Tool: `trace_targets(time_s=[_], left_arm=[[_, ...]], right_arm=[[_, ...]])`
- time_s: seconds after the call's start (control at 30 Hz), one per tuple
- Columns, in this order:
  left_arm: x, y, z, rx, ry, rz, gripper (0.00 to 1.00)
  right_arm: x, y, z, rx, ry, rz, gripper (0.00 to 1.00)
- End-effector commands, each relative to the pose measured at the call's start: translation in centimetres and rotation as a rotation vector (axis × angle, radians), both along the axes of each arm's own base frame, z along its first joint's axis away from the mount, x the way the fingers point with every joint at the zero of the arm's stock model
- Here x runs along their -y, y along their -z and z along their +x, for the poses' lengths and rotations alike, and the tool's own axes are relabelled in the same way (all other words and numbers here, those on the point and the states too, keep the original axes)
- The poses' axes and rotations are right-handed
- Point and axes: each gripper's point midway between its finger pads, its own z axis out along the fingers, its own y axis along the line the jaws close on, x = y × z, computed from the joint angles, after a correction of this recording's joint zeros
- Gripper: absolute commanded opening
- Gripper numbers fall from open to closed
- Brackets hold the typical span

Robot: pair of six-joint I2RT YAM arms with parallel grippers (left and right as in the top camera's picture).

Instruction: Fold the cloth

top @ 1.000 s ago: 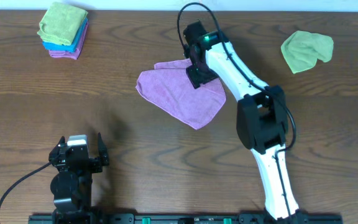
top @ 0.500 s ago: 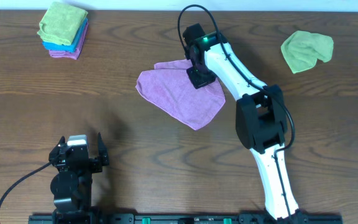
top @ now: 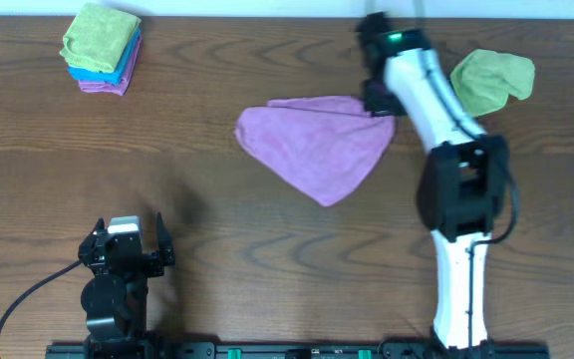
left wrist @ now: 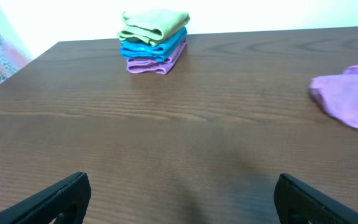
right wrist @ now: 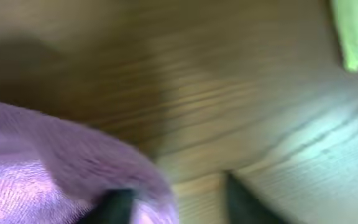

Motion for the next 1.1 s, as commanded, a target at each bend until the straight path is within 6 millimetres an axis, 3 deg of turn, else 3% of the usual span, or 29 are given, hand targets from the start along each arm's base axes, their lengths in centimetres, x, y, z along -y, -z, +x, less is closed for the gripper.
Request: trace_targets(time_s=[0.0,0.07,0.17,0.23,0.27,0.3,0.4,0.5,0.7,0.9,0.97,1.07], left_arm=[[-0.1,1.2,-0.1,-0.026,-0.01,-0.003,0.95],[-0.1,1.2,-0.1,-0.026,-0.01,-0.003,0.95],[-0.1,1.2,-0.1,-0.026,-0.01,-0.003,0.95],[-0.1,1.2,-0.1,-0.026,-0.01,-0.003,0.95],[-0.1,1.2,-0.1,-0.026,-0.01,-0.003,0.96],[-0.1,1.2,-0.1,-0.026,-0.01,-0.003,0.95],[-0.1,1.2,-0.1,-0.026,-0.01,-0.003,0.95],[-0.1,1.2,-0.1,-0.026,-0.01,-0.003,0.95],[-0.1,1.2,-0.1,-0.026,-0.01,-0.003,0.95],[-0.1,1.2,-0.1,-0.026,-0.01,-0.003,0.95],[-0.1,1.2,-0.1,-0.026,-0.01,-0.003,0.95],[-0.1,1.2,-0.1,-0.026,-0.01,-0.003,0.95]], right_arm=[[1.7,-1.0,0.4,0.039,0.158,0.13,0.97],[1.5,-0.8,0.2,0.017,0.148,0.197,0.94],[-1.0,-0.8,0.5,0.009,0.017,0.27,0.77],[-3.4,-1.0,1.0,0.029,-0.074,0.285,0.48],[-5.1,-1.2,1.5,0.052,-0.131,0.285,0.2],[-6.4,-1.4,1.9,0.075,-0.164,0.283,0.03],[-9.3,-2.2,3.5,0.171,-0.22,0.234,0.01],[-9.2,-2.4,3.9,0.207,-0.184,0.182,0.01],[-13.3,-2.7,4.1,0.205,-0.394,0.327,0.01],[-17.4,-3.5,6.0,0.312,-0.485,0.462,0.01],[-19.0,-2.5,6.4,0.32,-0.513,0.52,0.01],[-20.0,-0.5,6.0,0.286,-0.501,0.553,0.01]])
